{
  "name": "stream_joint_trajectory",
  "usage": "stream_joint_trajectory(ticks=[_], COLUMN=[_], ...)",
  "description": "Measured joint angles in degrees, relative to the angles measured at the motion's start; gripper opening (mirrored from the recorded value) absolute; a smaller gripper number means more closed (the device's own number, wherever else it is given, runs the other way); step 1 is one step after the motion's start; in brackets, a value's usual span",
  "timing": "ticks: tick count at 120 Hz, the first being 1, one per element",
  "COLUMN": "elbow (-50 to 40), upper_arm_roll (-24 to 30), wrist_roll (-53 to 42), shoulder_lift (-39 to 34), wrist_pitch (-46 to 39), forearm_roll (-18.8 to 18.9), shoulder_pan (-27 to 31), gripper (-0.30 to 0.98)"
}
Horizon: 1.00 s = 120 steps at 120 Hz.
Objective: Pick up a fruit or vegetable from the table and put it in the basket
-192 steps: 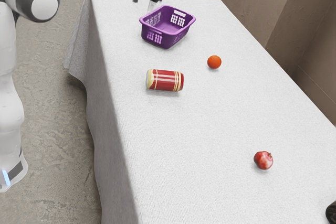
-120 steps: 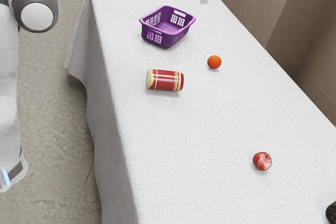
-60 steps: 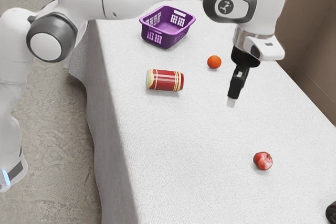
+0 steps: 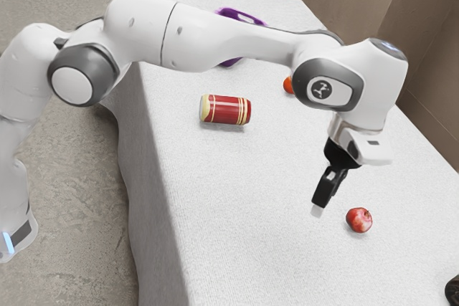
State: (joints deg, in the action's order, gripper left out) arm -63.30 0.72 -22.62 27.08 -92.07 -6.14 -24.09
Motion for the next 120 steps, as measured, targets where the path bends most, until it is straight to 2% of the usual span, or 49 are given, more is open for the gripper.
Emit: stream_joint_trajectory(ticks=[25,42,78,120], elbow=[0.6,3.0,4.0,4.2], upper_arm_roll=[-0.4,0.1,1.8,3.9], wrist_roll=[-1.4,-2.6,-4.5,-5.8], shoulder_lift=[2.8,7.6,12.9,17.0], wrist_pitch=[-5.6,-11.5,-23.1,-31.3], forearm_roll=[-0.3,-0.3,-0.5,-0.5], shoulder_pan=[2.9,4.6,7.9,11.6], gripper=[0.67,0.67,0.67,0.67])
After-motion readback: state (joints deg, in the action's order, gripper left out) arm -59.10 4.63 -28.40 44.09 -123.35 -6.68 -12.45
